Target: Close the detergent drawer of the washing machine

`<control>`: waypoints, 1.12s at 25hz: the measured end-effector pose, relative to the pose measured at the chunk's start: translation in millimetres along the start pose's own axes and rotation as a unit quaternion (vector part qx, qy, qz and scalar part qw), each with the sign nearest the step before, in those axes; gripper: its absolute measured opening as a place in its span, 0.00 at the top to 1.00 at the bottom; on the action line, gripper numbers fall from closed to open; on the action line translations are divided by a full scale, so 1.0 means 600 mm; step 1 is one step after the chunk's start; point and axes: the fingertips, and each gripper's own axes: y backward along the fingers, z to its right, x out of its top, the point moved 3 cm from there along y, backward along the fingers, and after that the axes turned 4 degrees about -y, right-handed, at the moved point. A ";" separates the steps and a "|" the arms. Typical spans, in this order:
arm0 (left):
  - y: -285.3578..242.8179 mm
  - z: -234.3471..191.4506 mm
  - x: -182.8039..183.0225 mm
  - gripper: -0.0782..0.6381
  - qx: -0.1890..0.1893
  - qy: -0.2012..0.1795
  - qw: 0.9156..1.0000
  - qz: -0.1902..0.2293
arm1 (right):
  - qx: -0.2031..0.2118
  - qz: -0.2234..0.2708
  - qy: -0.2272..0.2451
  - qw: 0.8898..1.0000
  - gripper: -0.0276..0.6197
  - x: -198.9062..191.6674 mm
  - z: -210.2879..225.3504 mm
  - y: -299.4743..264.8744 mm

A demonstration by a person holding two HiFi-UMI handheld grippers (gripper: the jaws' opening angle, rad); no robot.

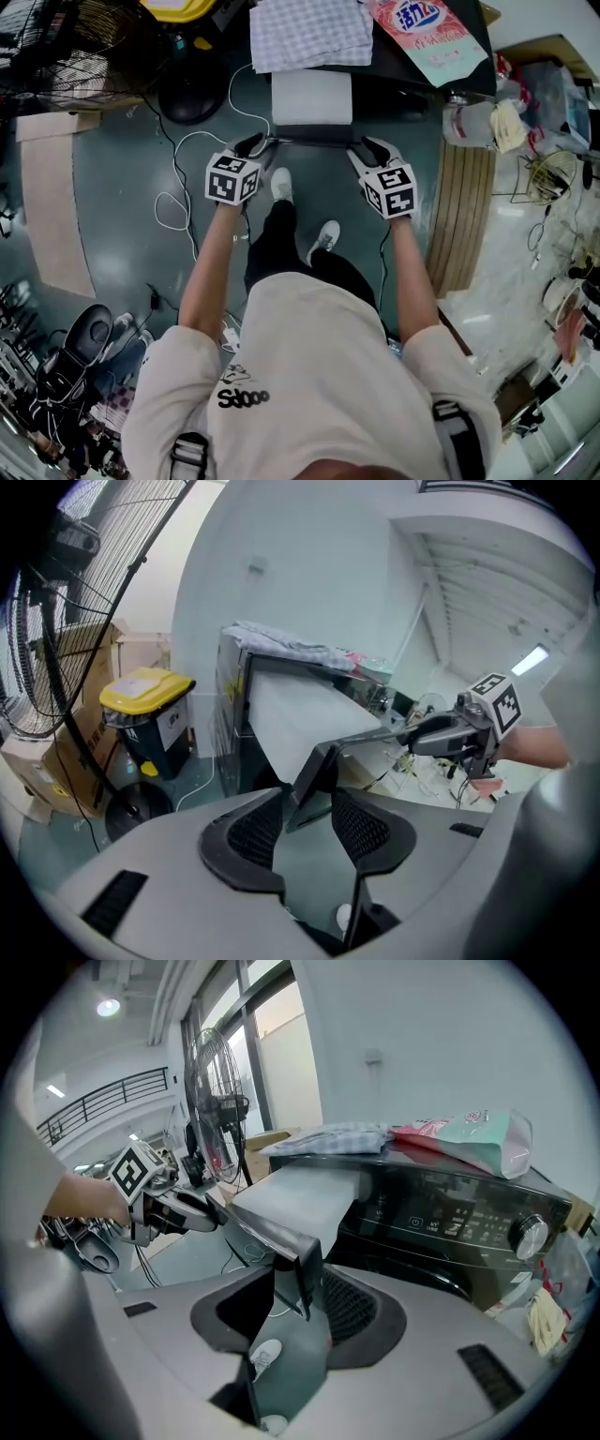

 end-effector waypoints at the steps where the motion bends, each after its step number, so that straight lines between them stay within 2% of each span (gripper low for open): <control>1: -0.001 -0.003 0.002 0.65 0.001 0.004 1.000 0.001 | 0.000 0.001 -0.002 1.000 0.73 0.003 0.002 -0.002; 11: -0.025 -0.023 0.015 0.65 0.001 0.012 1.000 -0.010 | -0.001 0.005 -0.006 1.000 0.73 0.008 0.020 -0.030; 18: -0.027 -0.025 0.017 0.65 -0.005 0.008 1.000 0.007 | 0.003 0.024 -0.013 1.000 0.71 0.008 0.026 -0.031; 25: -0.037 -0.047 0.050 0.65 0.029 0.032 0.997 0.058 | -0.018 0.072 -0.053 0.996 0.70 0.048 0.051 -0.040; 28: -0.049 -0.061 0.072 0.66 0.053 0.022 0.997 0.061 | -0.027 0.074 -0.080 0.994 0.70 0.069 0.066 -0.055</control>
